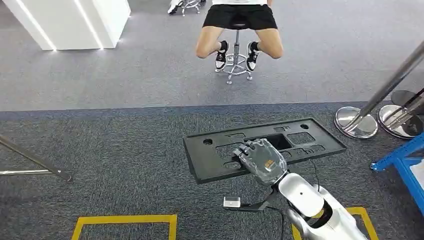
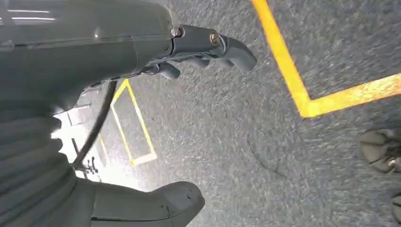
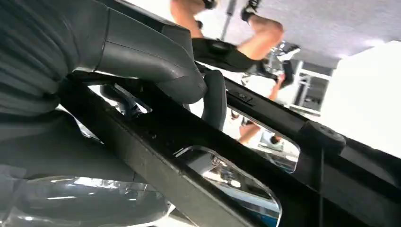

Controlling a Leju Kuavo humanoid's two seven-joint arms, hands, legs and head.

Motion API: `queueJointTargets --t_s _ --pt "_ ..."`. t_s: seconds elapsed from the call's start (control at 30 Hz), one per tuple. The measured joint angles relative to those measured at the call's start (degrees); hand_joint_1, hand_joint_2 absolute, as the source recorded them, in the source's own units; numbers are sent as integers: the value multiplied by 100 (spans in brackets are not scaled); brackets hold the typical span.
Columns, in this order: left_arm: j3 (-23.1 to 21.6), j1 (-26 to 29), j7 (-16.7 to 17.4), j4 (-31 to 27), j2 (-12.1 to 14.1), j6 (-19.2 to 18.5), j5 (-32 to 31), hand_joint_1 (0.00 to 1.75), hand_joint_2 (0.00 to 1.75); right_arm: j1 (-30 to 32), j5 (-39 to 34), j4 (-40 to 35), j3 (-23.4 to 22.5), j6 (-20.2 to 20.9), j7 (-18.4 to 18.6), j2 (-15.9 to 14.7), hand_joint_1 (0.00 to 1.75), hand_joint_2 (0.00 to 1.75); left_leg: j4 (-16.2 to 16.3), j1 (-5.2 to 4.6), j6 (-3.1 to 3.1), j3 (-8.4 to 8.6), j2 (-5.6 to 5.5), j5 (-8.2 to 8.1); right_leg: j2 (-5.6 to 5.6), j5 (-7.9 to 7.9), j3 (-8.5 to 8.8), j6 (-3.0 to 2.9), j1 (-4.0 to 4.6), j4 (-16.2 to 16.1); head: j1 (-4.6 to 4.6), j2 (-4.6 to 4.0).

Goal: Take the parts from the cabinet and place them on the table.

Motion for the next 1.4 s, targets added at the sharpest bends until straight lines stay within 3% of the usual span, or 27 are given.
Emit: queueJointTargets --t_s 0.03,0.07,0.2,0.23,0.27,0.3,0.37,0.4,0.43,0.5,0.53,0.57,0.6,0.7,0.73,0.8,0.87,0.93,0.97,1.03,1.07,1.1,1.23,1.27,1.3,1.33,1.4 --pt "4 2 -29 0 0 -11 47 0 175 -11 -4 -11 -2 4 0 0 175 175 -489 -15 41 274 189 202 -61 -22 32 13 7 -1 0 0" --pt "13 -14 -64 0 2 -33 68 0 175 -42 -22 -11 -7 4 0 0 175 175 -762 -71 97 374 390 183 -121 -47 49 45 38 10 0 0" --pt "74 -21 13 0 -9 -120 153 0 175 -278 -221 -7 -48 48 -48 0 175 175 -826 -132 261 342 117 227 -336 -59 121 170 24 -64 0 0" --pt "103 -21 39 0 -24 -118 164 0 175 -327 -266 -5 -59 65 -65 0 175 175 -932 -37 321 458 68 298 -191 -96 124 210 3 -28 0 0" --pt "142 -22 50 -2 -61 -110 173 0 175 -357 -323 13 -89 85 -100 0 175 175 -971 -53 345 478 -11 310 146 -216 61 201 -10 133 0 0" --pt "157 -40 52 -2 -77 -98 188 0 175 -389 -352 26 -107 90 -107 7 175 175 -970 -58 376 474 -55 327 302 -420 -112 191 -13 477 2 0" --pt "188 -98 59 -4 -109 -96 217 0 175 -416 -422 87 -151 96 -133 33 175 175 -966 -69 396 475 -207 314 417 -778 -577 191 -14 1366 2 0" --pt "208 -108 68 -7 -114 -99 217 0 175 -435 -448 127 -155 94 -149 35 175 175 -957 -71 393 476 -299 312 425 -798 -729 197 -15 1608 2 0" --pt "236 -113 79 -9 -125 -103 219 0 175 -452 -499 162 -157 90 -175 35 175 175 -945 -69 392 480 -388 306 426 -683 -761 201 -18 1591 2 0" --pt "299 -112 120 -15 -138 -111 219 0 175 -525 -656 205 -184 87 -212 35 175 175 -886 -54 350 491 -567 266 467 -162 -515 200 -40 928 2 0" --pt "312 -112 135 -15 -140 -127 219 0 175 -584 -775 218 -212 89 -221 35 175 175 -830 -48 324 492 -641 225 585 141 -301 201 -61 402 2 0" --pt "330 -110 140 -15 -140 -138 219 0 175 -638 -859 227 -247 96 -225 39 175 175 -796 -42 296 445 -698 199 877 106 -216 199 -100 205 2 0" --pt "356 -133 146 -17 -138 -149 221 0 175 -690 -933 229 -310 109 -230 61 175 175 -704 -76 258 383 -761 177 893 77 -193 218 -100 50 0 0" --pt "446 -115 142 -20 -142 -234 234 0 175 -826 -1023 264 -420 203 -284 61 175 175 -763 -3 153 313 -952 207 720 67 -175 161 -45 68 2 0" --pt "466 -104 133 -20 -142 -245 234 0 175 -896 -1029 282 -420 214 -304 61 175 175 -739 3 125 325 -973 181 640 79 -140 115 -87 26 0 0" --pt "490 -110 113 -20 -149 -262 236 0 175 -981 -1032 297 -428 232 -330 35 175 175 -268 -37 73 121 -333 -55 487 48 -60 46 -47 -8 0 0" --pt "542 -138 13 -20 -149 -273 304 0 175 -1015 -1051 356 -431 253 -330 20 175 175 617 -16 43 -366 -129 -418 308 11 -19 6 1 -7 0 0" --pt "599 -142 -57 -20 -153 -284 352 0 175 -1039 -1102 411 -431 278 -334 22 175 175 969 -13 50 -599 -102 -442 152 -23 6 -6 29 -3 0 0" --pt "616 -139 -88 -20 -153 -284 365 0 175 -1062 -1124 444 -424 284 -352 22 175 175 766 -13 65 -519 -97 -256 76 -43 29 -4 39 -3 0 0" --pt "647 -125 -114 -20 -155 -269 398 0 175 -1160 -1141 494 -424 286 -356 20 175 175 -156 -31 124 -55 -3 258 -54 -85 89 3 54 -3 0 0" --pt "676 -129 -127 -24 -155 -267 409 0 175 -1232 -1152 514 -424 289 -356 22 175 175 -621 -68 174 174 216 396 -116 -108 116 22 60 -6 0 0" --pt "717 -147 -129 -39 -160 -267 422 0 175 -1293 -1154 533 -422 289 -358 22 175 175 -709 -157 227 202 323 314 -163 -131 121 62 98 -4 0 0" --pt "787 -131 -131 -72 -166 -295 437 0 175 -1401 -1187 601 -378 315 -374 22 175 175 -822 -175 363 225 45 357 -377 -170 195 180 85 -42 0 0" --pt "815 -109 -131 -85 -179 -306 437 0 175 -1413 -1202 616 -356 328 -372 22 175 175 -902 -117 402 322 -6 397 -193 -225 218 202 37 -11 2 0" --pt "837 -117 -133 -92 -199 -311 431 0 175 -1426 -1209 632 -345 332 -372 35 175 175 -924 -120 427 341 -68 406 107 -346 129 201 22 197 0 0" --pt "857 -135 -133 -101 -199 -311 420 0 175 -1444 -1215 640 -343 332 -374 72 175 175 -921 -116 449 336 -100 413 288 -554 -87 197 25 601 2 0" --pt "863 -173 -136 -101 -216 -308 422 0 175 -1438 -1215 684 -334 341 -374 90 175 175 -915 -115 466 337 -254 406 414 -864 -578 220 14 1486 2 0"
